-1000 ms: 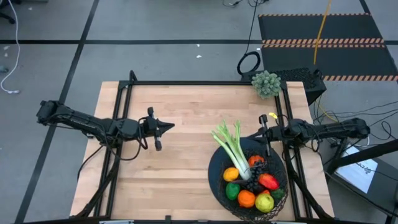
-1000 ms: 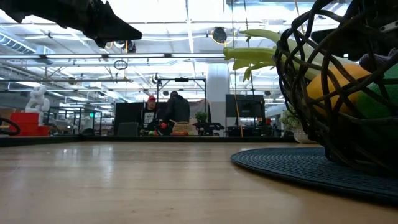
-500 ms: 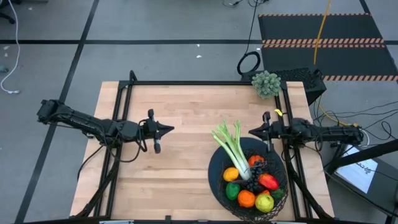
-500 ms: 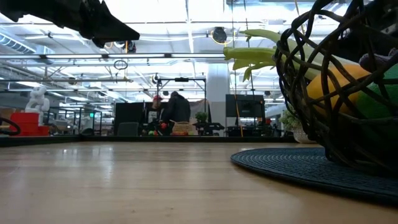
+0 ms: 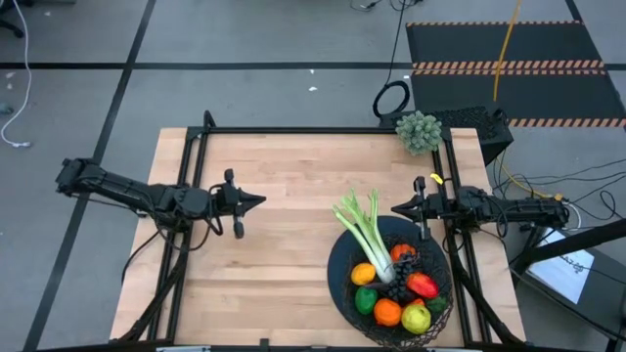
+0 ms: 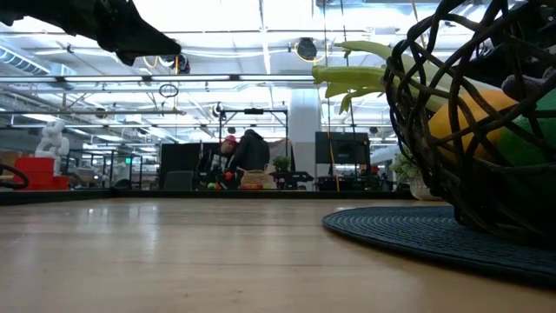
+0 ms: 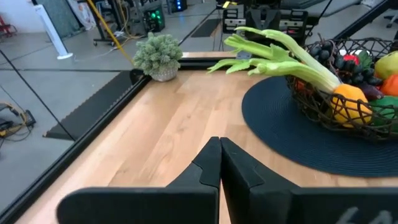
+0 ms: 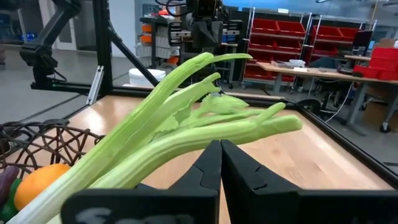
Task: Build produce basket
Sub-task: Return to Home Position
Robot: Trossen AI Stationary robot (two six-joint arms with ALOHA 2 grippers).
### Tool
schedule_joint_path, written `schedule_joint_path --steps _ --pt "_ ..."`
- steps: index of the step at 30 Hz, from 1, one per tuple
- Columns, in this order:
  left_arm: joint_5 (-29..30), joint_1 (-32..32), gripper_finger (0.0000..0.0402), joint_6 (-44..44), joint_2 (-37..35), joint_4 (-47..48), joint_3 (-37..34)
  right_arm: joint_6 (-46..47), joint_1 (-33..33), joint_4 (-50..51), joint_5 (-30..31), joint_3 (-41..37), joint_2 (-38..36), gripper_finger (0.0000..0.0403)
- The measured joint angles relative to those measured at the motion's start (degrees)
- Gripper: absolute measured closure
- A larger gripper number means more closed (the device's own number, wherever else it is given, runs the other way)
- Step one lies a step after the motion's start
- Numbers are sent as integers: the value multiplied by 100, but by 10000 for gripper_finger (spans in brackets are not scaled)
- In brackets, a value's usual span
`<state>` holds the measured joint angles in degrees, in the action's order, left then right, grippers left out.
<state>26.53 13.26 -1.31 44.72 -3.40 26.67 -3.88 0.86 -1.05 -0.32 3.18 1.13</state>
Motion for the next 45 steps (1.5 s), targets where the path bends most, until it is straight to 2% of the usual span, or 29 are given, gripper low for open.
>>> schedule_joint_path --steps 10,15,22,26,33,37,40,45 --pt "-2 2 385 -75 -500 573 -122 -90 0 5 2 -2 0 403" --pt "-3 2 398 -23 -745 163 -605 -32 0 25 3 -4 0 403" --pt "-121 2 388 264 -1153 -443 -1210 -27 -1 38 3 -4 0 403" --pt "-121 2 398 298 -1420 -453 -1474 -27 0 41 4 -4 0 403" --pt "-132 2 387 396 -2041 -656 -1952 -24 -2 40 10 -7 0 403" --pt "-380 2 398 514 -2357 -717 -2109 -24 -2 43 11 -7 0 403" --pt "-558 2 392 561 -2515 -719 -2156 -24 -1 43 11 -7 0 403" --pt "-606 2 390 700 -2763 -727 -2266 -24 -2 43 11 -7 2 403"
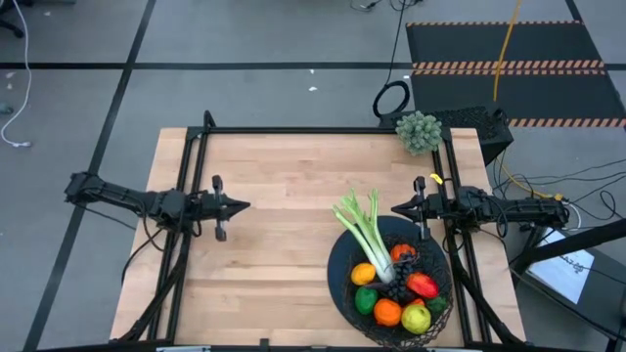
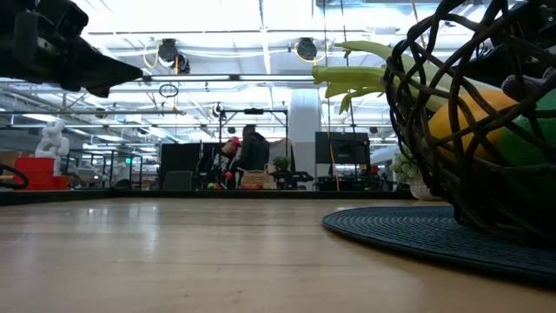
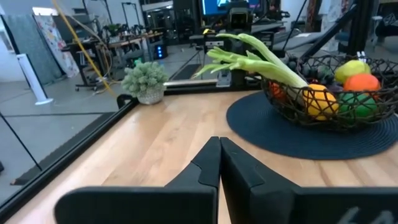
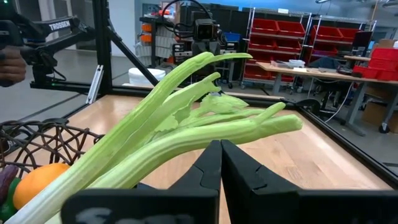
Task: Build produce basket
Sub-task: Return to Home Position
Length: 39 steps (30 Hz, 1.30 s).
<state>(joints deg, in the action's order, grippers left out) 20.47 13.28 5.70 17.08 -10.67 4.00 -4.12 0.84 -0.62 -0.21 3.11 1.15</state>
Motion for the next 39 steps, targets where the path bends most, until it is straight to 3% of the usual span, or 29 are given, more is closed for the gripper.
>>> schedule_joint_path --steps 20,39 --pt "-229 -7 398 456 -938 83 -216 2 2 -109 9 -2 2 403" --pt "-245 -388 398 382 -1520 925 -218 2 0 -125 11 -2 0 403"
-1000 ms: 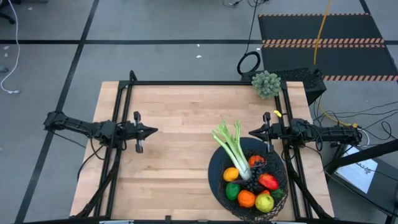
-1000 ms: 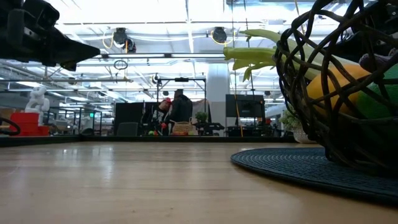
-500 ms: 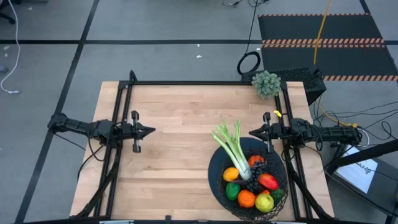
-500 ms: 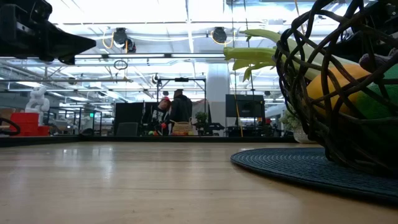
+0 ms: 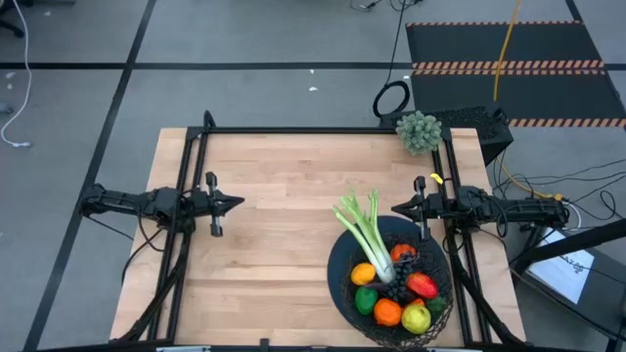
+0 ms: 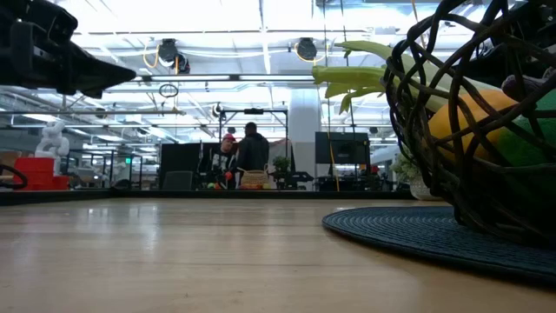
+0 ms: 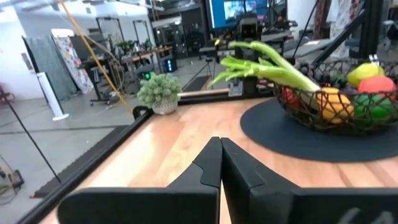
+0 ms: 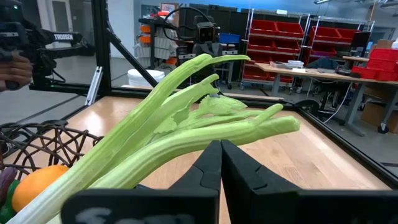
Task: Build produce basket
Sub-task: Return to Home Position
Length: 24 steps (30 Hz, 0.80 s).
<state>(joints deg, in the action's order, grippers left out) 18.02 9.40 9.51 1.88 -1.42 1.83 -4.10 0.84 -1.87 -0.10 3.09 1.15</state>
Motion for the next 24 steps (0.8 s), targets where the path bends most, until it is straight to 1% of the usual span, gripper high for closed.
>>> schedule_joint_path --steps 4,8,12,17,19,22,24 --pt "-7 -7 393 -88 -87 122 -5 0 0 0 2 0 1 403" --pt "-15 -8 399 -91 -80 123 -7 0 2 -2 2 0 0 403" --pt "-15 -8 393 82 -128 122 -9 0 0 -2 2 0 0 403" --pt "-49 -157 398 225 -127 123 -11 0 2 -2 2 0 0 403" --pt "-227 -274 394 266 -127 123 -17 0 1 -2 2 0 0 403" --pt "-720 -506 392 324 -127 -84 -120 0 0 -2 2 0 0 403" --pt "-1009 -699 397 332 -119 -47 -120 0 0 -2 2 0 0 403"
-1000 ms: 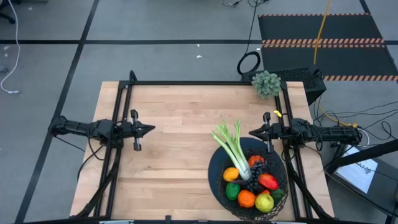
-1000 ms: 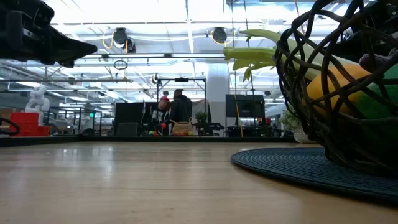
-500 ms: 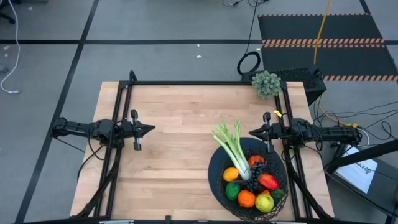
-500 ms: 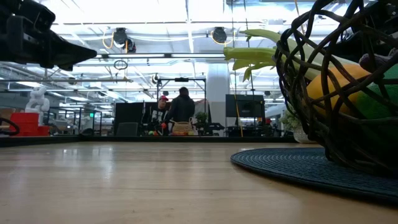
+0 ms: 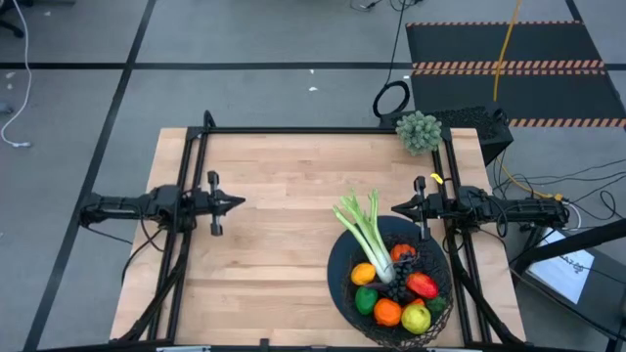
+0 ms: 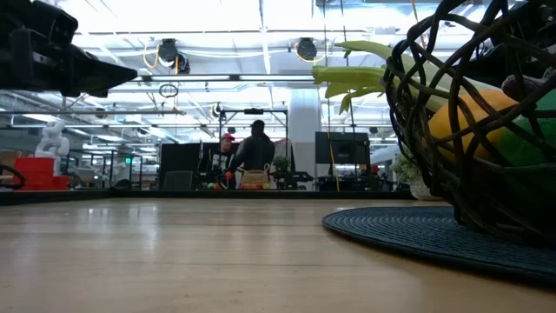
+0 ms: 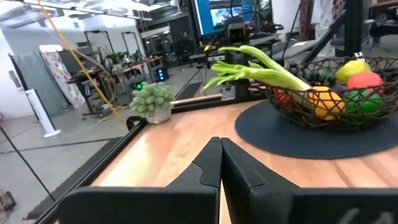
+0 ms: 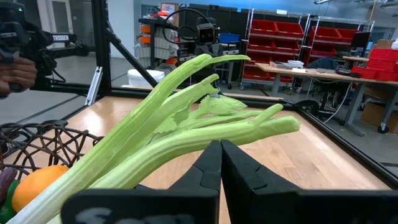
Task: Build produce basket
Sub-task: Return to Home Position
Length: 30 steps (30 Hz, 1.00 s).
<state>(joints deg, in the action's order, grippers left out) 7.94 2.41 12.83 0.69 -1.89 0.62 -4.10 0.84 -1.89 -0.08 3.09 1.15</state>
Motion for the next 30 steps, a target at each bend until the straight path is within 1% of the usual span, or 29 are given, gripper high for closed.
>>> schedule_joint_path --steps 8,12,17,20,27,30 --pt "-843 -691 394 -72 3 129 0 0 1 0 0 0 0 403" --pt "-841 -876 398 -139 4 133 0 0 0 -1 -1 0 0 403" --pt "-839 -919 381 -71 4 135 0 0 1 0 0 0 0 403" --pt "-838 -919 380 -48 4 133 0 0 1 -1 0 0 0 403" --pt "-836 -919 397 -132 4 131 0 0 1 -2 0 0 0 403" --pt "-836 -919 397 -131 4 129 0 0 1 0 0 0 0 403"
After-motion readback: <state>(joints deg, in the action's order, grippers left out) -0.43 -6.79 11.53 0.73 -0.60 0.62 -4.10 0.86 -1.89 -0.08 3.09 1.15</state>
